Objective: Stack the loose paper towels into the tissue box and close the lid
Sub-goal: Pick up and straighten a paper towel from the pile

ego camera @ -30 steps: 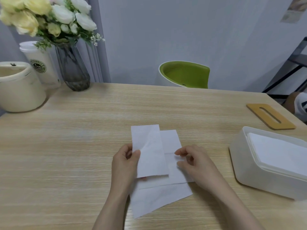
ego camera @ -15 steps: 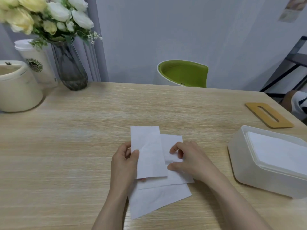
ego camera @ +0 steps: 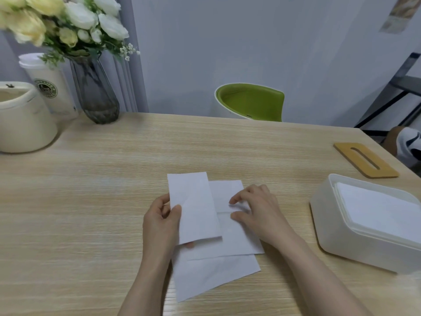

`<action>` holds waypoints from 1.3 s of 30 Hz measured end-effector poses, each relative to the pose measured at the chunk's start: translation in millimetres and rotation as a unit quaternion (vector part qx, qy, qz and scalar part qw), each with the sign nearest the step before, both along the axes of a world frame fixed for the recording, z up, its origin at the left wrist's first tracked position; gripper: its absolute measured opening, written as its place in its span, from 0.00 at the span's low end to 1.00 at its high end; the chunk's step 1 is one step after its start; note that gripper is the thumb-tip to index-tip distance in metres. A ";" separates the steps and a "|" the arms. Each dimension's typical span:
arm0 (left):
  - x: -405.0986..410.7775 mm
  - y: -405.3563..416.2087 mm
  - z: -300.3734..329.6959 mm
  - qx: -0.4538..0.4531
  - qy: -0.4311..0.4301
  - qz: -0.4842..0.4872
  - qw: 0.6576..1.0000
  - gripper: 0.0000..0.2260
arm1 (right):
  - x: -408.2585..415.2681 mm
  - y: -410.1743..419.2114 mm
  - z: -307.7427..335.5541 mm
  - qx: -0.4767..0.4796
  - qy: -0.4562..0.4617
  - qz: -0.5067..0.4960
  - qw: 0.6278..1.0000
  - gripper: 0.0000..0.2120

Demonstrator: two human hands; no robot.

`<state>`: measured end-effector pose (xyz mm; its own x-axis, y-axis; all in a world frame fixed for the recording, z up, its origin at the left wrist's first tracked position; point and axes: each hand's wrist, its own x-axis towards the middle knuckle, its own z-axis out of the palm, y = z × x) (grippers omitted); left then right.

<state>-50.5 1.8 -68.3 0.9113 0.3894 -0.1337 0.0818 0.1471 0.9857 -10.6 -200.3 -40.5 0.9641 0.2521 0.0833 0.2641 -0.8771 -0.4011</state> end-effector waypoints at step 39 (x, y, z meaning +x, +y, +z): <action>-8.0 53.5 -3.5 0.074 -0.007 0.063 0.995 0.14 | -0.7 10.8 62.6 0.127 -0.116 -0.054 0.984 0.07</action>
